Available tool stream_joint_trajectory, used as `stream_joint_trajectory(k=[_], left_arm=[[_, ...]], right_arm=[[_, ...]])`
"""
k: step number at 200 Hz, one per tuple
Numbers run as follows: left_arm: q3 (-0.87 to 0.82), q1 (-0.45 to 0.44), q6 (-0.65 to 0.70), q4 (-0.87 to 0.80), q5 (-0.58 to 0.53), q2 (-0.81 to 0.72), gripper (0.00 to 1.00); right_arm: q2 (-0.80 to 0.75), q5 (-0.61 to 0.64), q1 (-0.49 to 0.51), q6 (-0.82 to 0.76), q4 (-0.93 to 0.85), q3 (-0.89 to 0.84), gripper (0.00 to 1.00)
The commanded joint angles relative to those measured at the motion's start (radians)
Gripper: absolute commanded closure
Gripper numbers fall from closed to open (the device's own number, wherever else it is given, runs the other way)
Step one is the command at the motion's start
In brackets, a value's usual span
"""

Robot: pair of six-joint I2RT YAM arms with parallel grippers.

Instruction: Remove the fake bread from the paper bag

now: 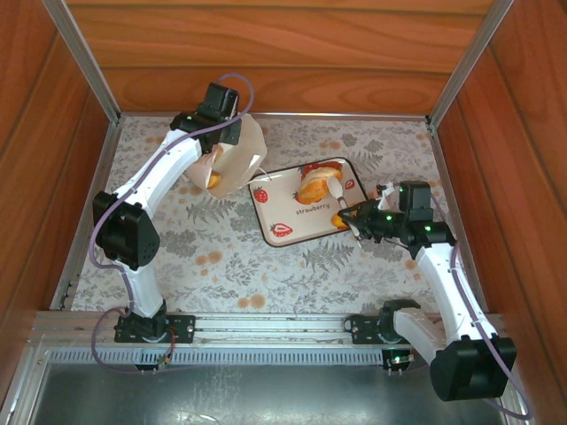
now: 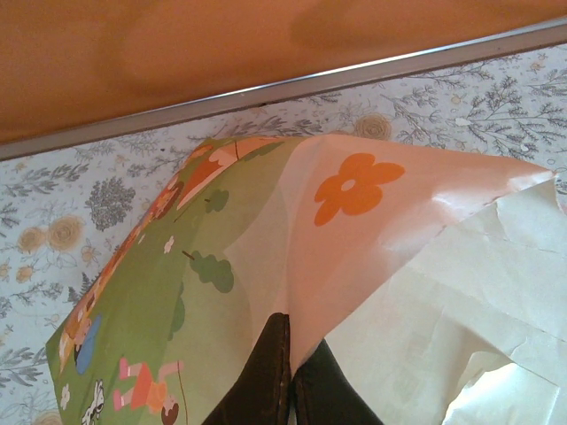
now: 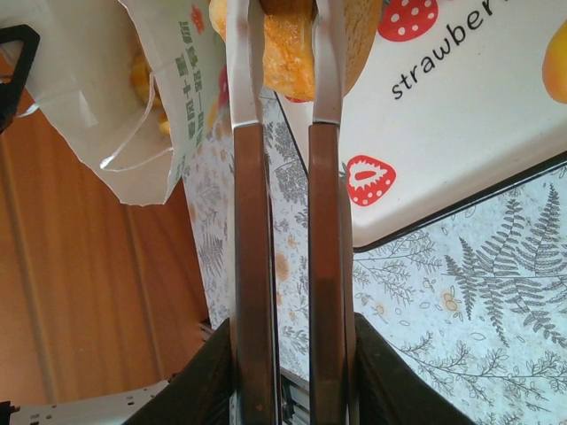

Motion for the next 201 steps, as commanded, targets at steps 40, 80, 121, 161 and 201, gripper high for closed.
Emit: stream_joint_trajectory(k=[40,80,121,161,201], left_arm=[[-0.016,0.009,-0.004,-0.024,0.004,-0.03,1.0],[-0.02,0.009,-0.009,-0.024,0.004,-0.032,1.0],[-0.008,0.009,-0.008,-0.024,0.012,-0.03,1.0],[-0.005,0.007,-0.012,-0.024,0.024,-0.03,1.0],[0.001,0.008,-0.017,-0.024,0.034,-0.029,1.0]], right_arm=[[0.122,-0.062,-0.016,-0.108,0.011,0.009,1.0],[0.187,0.035,-0.021,-0.195,-0.106,0.063,0.99],[0.227,0.166,-0.027,-0.248,-0.224,0.121,0.93],[0.248,0.276,-0.033,-0.287,-0.294,0.161,0.84],[0.267,0.335,-0.044,-0.292,-0.293,0.175,0.78]])
